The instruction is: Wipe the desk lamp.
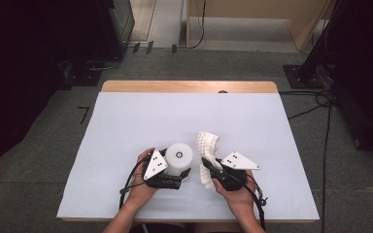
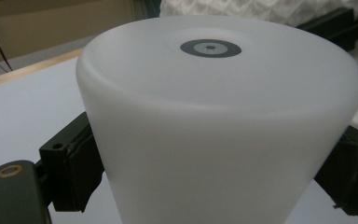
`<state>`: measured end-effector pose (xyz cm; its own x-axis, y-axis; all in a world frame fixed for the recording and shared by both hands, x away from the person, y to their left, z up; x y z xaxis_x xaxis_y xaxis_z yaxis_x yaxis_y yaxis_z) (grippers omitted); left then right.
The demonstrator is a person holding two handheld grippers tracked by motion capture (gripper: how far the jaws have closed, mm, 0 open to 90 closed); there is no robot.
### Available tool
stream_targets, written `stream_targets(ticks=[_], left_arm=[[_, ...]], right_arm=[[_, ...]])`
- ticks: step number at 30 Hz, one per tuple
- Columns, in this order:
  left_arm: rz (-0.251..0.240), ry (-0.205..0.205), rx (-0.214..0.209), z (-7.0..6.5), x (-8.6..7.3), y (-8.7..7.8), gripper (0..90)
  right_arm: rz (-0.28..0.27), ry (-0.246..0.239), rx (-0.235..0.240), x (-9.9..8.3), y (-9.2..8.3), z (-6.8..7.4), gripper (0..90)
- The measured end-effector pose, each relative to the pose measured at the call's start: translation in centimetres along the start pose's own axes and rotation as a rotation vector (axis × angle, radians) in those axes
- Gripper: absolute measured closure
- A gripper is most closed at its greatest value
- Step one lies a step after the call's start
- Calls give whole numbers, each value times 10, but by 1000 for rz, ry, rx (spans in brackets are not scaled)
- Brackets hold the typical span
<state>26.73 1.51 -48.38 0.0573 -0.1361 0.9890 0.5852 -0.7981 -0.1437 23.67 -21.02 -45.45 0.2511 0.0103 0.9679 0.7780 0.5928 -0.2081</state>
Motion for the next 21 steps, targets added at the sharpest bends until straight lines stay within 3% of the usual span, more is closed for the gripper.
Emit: stream_targets(ticks=[4,8,10,12,15,17,19,21], left_arm=[[5,-5,16,1,-1,-1,87],[-23,-73,69,-1,-2,-5,64],[-15,-83,110,-5,0,-7,7],[-39,-115,178,-11,2,-8,0],[-23,-75,292,-24,3,-2,0],[0,-59,343,-28,2,5,0],[15,-72,366,-27,0,8,29],[3,-75,357,-28,-2,8,74]], right_arm=[[2,-1,-6,-2,0,-2,757],[3,3,-11,-3,0,-5,757],[4,7,-16,-3,0,-6,757],[3,7,-19,-4,0,-8,756],[8,9,-19,-5,1,-8,757],[11,8,-17,-6,2,-7,756],[14,7,-16,-7,2,-6,756],[14,10,-12,-7,2,-5,756]])
Point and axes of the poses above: each handheld gripper's, and its own axes: y roughly forward along the jaws, x roughly out of its top, z roughly to its left, the point moved 2 cm from there along y, roughly forward along the jaws, and after that the axes turned 12 degrees about -z, right-handed, at the moved point
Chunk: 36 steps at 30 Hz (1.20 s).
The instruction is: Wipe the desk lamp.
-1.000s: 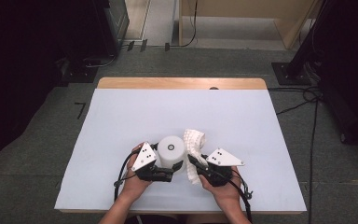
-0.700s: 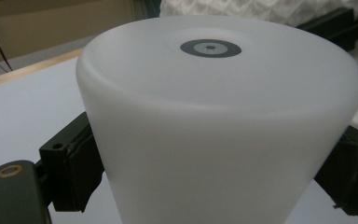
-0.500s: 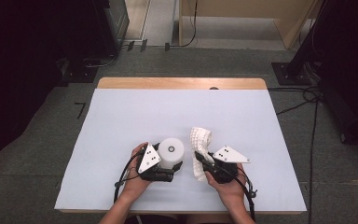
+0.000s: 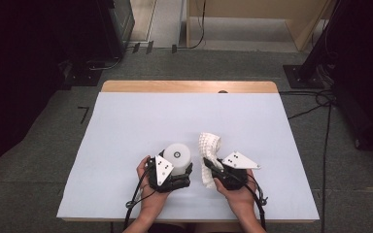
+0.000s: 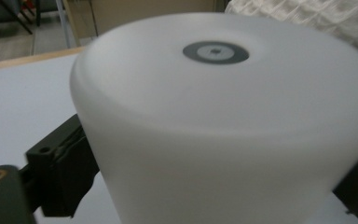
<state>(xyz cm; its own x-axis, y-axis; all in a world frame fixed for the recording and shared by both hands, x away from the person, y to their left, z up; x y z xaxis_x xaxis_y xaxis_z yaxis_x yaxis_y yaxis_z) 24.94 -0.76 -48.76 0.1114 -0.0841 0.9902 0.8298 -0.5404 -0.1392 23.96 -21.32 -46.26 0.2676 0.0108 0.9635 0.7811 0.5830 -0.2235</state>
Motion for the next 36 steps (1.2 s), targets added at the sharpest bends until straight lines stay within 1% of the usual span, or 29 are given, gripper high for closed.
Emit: stream_targets(ticks=[2,4,5,7,8,9,10,11,12,13,14,15,17,18,20,21,23,25,27,29,30,32,33,36], left_arm=[[5,13,-19,2,1,-1,85],[10,4,-56,8,3,-2,86],[2,-6,-82,12,6,-4,86],[-39,-25,-121,21,14,-9,87],[-58,-35,-147,25,20,-12,87],[-72,-52,-184,30,25,-14,87],[-90,-66,-214,33,30,-17,87],[-110,-72,-236,36,34,-20,87],[-127,-81,-253,38,38,-22,87],[-143,-98,-272,40,41,-24,87],[-156,-113,-291,41,43,-25,87],[-162,-129,-310,42,44,-26,87],[-170,-142,-336,43,45,-27,87],[-167,-133,-338,43,44,-27,87],[-157,-129,-346,43,43,-27,88],[-152,-130,-351,43,42,-26,88],[-135,-118,-361,40,40,-24,88],[-113,-91,-373,35,37,-22,88],[-86,-67,-385,30,33,-19,88],[-62,-63,-393,26,30,-16,88],[-53,-67,-393,25,28,-14,88],[-43,-72,-393,23,27,-13,88],[-38,-65,-395,23,26,-13,88],[-39,-53,-394,22,27,-13,88]], right_arm=[[-3,-7,1,0,0,0,756],[-5,-4,1,1,-1,0,756],[-9,-8,0,2,-2,0,757],[-15,-12,1,4,-3,2,756],[-17,-25,0,5,-3,3,756],[-17,-34,0,6,-3,5,756],[-16,-35,7,7,-3,7,756],[-16,-32,15,6,-2,9,756],[-11,-35,22,5,-1,11,756],[-7,-37,31,4,1,13,756],[2,-29,43,2,3,16,756],[7,-31,51,0,4,19,756],[21,-41,64,-3,7,25,756],[26,-46,71,-4,9,28,756],[30,-53,74,-5,10,32,756],[26,-54,72,-4,10,32,756],[12,-43,74,-1,8,32,756],[-5,-37,76,4,5,30,756],[-30,-40,76,9,1,30,756],[-53,-47,75,15,-4,31,756],[-64,-57,72,18,-6,31,756],[-88,-69,75,23,-10,31,756],[-99,-73,76,25,-11,31,756],[-99,-83,76,27,-13,31,756]])
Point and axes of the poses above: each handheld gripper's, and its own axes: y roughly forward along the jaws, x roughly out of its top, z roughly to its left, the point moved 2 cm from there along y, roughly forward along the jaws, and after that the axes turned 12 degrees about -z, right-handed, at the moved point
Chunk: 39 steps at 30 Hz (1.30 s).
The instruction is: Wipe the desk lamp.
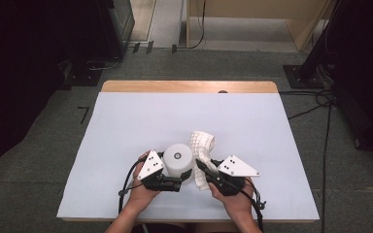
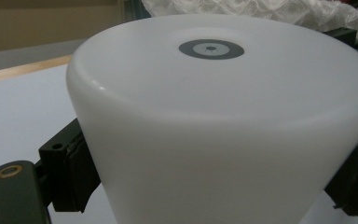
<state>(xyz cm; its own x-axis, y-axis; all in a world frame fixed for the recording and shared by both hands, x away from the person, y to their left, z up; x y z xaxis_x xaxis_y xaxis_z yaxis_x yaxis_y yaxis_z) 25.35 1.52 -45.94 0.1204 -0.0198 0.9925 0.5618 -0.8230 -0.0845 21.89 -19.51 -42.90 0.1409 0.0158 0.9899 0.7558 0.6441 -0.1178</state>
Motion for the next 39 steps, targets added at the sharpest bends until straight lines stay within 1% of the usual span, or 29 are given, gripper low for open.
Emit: stream_targets(ticks=[1,2,4,7,10,13,15,16,19,21,22,24,25,26,28,30,31,32,34,35,37,39], left_arm=[[-3,6,0,1,0,0,88],[-7,6,0,2,0,0,88],[-16,6,4,5,-1,0,88],[-12,42,14,8,-4,1,87],[19,70,45,11,-10,4,86],[54,82,73,15,-18,6,86],[78,95,82,15,-22,9,86],[74,104,80,14,-23,9,85],[76,99,84,14,-24,9,85],[64,88,115,13,-25,8,79],[69,78,135,12,-25,8,62],[65,45,170,9,-25,6,13],[59,45,194,5,-25,6,3],[58,54,210,1,-26,6,0],[69,86,256,-6,-27,9,0],[79,86,298,-9,-26,13,0],[87,75,320,-9,-26,15,0],[96,73,331,-9,-27,15,1],[91,78,341,-9,-27,15,42],[84,72,348,-9,-26,14,66],[87,57,334,-7,-25,12,82],[86,55,328,-3,-23,10,83]], right_arm=[[5,-8,0,-2,1,-1,756],[23,-13,-1,-4,3,-2,756],[63,-2,-5,-14,8,-5,755],[115,11,-16,-28,13,-9,755],[125,27,-21,-32,14,-12,755],[119,37,-30,-32,13,-16,755],[123,40,-36,-32,12,-18,755],[121,41,-39,-33,12,-19,755],[126,50,-39,-35,13,-20,755],[130,44,-38,-36,14,-19,755],[134,47,-38,-37,14,-19,755],[131,44,-42,-37,13,-19,755],[130,44,-45,-36,13,-20,756],[130,47,-47,-36,12,-20,755],[127,45,-50,-36,12,-21,755],[127,49,-51,-36,12,-22,756],[127,46,-50,-37,12,-22,755],[130,51,-49,-37,12,-21,755],[131,45,-47,-38,13,-21,756],[132,47,-44,-38,13,-20,756],[130,46,-43,-37,13,-19,756],[125,45,-43,-36,12,-19,755]])
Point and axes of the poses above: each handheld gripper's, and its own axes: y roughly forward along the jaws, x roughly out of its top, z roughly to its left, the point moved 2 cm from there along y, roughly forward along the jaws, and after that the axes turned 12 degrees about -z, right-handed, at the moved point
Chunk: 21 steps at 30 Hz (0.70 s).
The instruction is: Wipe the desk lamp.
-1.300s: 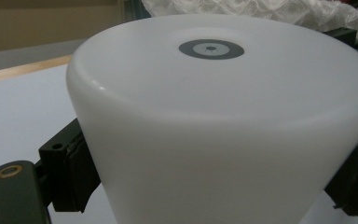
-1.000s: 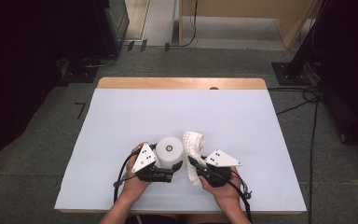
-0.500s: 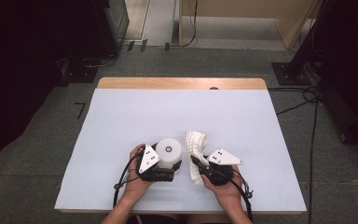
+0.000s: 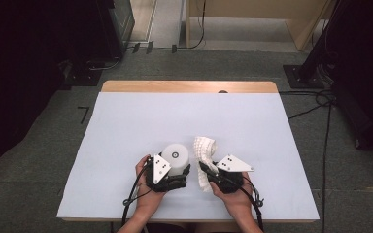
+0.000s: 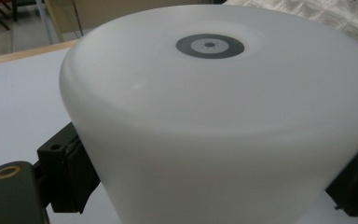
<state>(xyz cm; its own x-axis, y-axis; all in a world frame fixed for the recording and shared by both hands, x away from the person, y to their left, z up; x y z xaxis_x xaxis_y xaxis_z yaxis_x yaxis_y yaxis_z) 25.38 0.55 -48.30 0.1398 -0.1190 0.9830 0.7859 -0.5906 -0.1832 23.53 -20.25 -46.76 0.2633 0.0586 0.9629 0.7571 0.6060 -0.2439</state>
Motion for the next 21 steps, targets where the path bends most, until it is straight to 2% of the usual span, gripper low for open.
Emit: stream_targets(ticks=[2,5,8,10,12,18,21], left_arm=[[-28,-22,-28,6,3,-2,83],[-76,-80,-87,18,13,-8,83],[-122,-109,-146,28,25,-16,84],[-143,-114,-162,30,30,-19,84],[-143,-119,-169,30,33,-20,85],[-131,-113,-239,21,31,-16,86],[-111,-86,-256,17,29,-15,86]], right_arm=[[-5,-4,-1,2,-1,0,755],[-15,1,-4,4,-3,0,755],[-18,1,-5,5,-4,0,755],[-21,3,-2,6,-4,1,756],[-20,2,9,6,-3,3,755],[-20,14,58,5,1,13,755],[-23,11,55,7,0,15,755]])
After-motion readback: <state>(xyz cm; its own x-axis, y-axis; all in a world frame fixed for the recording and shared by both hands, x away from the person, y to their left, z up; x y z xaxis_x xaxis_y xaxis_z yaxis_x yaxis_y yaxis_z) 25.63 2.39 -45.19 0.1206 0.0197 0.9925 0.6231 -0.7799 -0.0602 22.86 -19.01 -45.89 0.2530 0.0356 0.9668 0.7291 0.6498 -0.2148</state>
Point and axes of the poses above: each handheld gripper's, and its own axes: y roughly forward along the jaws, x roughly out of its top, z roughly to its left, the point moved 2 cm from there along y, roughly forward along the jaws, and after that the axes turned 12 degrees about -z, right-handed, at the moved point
